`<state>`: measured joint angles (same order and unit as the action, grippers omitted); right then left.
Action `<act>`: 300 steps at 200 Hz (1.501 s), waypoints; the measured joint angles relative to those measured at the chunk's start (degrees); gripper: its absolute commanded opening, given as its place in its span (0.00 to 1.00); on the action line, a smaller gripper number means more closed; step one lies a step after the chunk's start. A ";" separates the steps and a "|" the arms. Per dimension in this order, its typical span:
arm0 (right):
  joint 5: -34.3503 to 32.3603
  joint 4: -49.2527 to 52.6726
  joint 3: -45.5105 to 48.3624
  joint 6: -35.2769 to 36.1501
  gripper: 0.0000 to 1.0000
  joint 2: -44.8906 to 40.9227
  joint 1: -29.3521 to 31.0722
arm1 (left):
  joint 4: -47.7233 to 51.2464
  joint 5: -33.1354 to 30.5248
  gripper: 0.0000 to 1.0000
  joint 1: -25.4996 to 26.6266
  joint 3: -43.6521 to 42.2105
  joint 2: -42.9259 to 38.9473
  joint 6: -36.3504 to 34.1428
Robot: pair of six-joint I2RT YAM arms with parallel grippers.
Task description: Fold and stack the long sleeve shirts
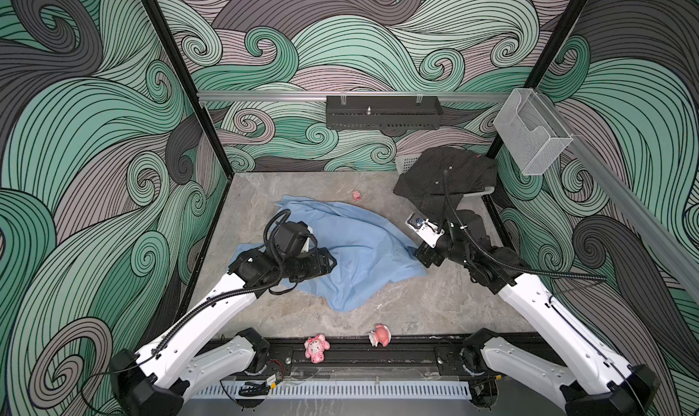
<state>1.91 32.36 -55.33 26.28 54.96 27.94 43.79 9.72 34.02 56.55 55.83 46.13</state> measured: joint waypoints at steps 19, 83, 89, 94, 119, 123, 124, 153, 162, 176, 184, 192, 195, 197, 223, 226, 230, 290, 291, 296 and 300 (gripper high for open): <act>-0.48 1.75 -1.84 -12.09 0.79 -0.68 0.00 | 0.17 -1.07 0.76 -6.78 2.95 1.20 -1.68; -0.72 1.49 5.57 -58.73 0.72 -2.91 8.79 | -5.44 1.38 0.76 -28.79 2.75 14.99 -4.61; -1.42 1.05 7.61 -62.40 0.72 -3.30 10.93 | -6.36 2.01 0.77 -30.36 2.73 16.26 -4.61; -1.86 0.83 9.16 -65.22 0.72 -3.54 12.59 | -7.04 2.43 0.77 -31.45 2.73 17.27 -4.61; -3.61 -0.20 15.02 -76.46 0.74 -3.85 16.94 | -9.99 5.14 0.77 -37.11 2.71 23.10 -4.68; -3.78 -0.57 15.89 -78.07 0.75 -3.85 17.33 | -10.19 5.73 0.76 -38.03 2.78 24.26 -4.76; -3.82 -0.61 16.02 -78.29 0.75 -3.85 17.38 | -10.19 5.88 0.76 -38.16 2.80 24.41 -4.76; -4.61 -3.98 21.40 -86.75 0.78 -3.72 18.93 | -12.59 10.73 0.75 -43.63 3.13 33.46 -4.28; -4.66 -5.40 22.97 -88.63 0.79 -3.43 19.15 | -13.70 12.04 0.75 -44.81 2.93 35.30 -3.69; -4.70 -7.50 24.92 -91.06 0.80 -2.56 19.37 | -15.06 13.46 0.75 -45.79 2.86 36.76 -2.62; -4.72 -8.79 25.83 -92.21 0.80 -1.92 19.37 | -15.91 14.27 0.75 -45.90 3.02 37.18 -1.95; -4.70 -9.99 26.58 -93.29 0.81 -1.27 19.37 | -16.44 15.02 0.75 -45.88 3.50 37.55 -1.36; -4.68 -10.47 26.86 -93.72 0.81 -1.03 19.39 | -16.55 15.10 0.75 -45.88 3.82 37.81 -1.27; -4.66 -10.78 27.02 -93.98 0.81 -0.90 19.41 | -16.57 15.28 0.75 -45.88 4.17 37.90 -1.14; -4.57 -13.88 28.55 -96.48 0.83 0.28 20.02 | -16.83 16.28 0.75 -45.86 10.29 40.41 -0.35; -4.55 -14.27 28.70 -96.76 0.83 0.35 20.11 | -16.94 16.39 0.75 -45.86 11.17 40.68 -0.31; -4.55 -14.80 28.94 -97.11 0.83 0.52 20.28 | -17.03 16.48 0.75 -45.86 12.44 41.18 -0.24; -5.11 -21.62 30.95 -98.84 0.47 7.87 20.96 | -17.79 17.31 0.74 -45.88 17.75 43.39 -0.04; -5.18 -21.68 30.95 -98.73 0.44 7.93 20.96 | -17.77 17.35 0.74 -45.88 17.79 43.43 -0.04; -5.42 -21.59 30.93 -97.94 0.32 8.00 20.87 | -17.68 17.53 0.74 -45.88 17.97 43.65 -0.22; -5.77 -21.55 30.93 -97.74 0.25 8.00 20.72 | -17.57 17.77 0.74 -45.88 18.23 43.91 -0.37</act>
<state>-3.86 10.81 -24.40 -71.46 62.96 48.66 26.22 27.49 -11.86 74.78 99.74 45.76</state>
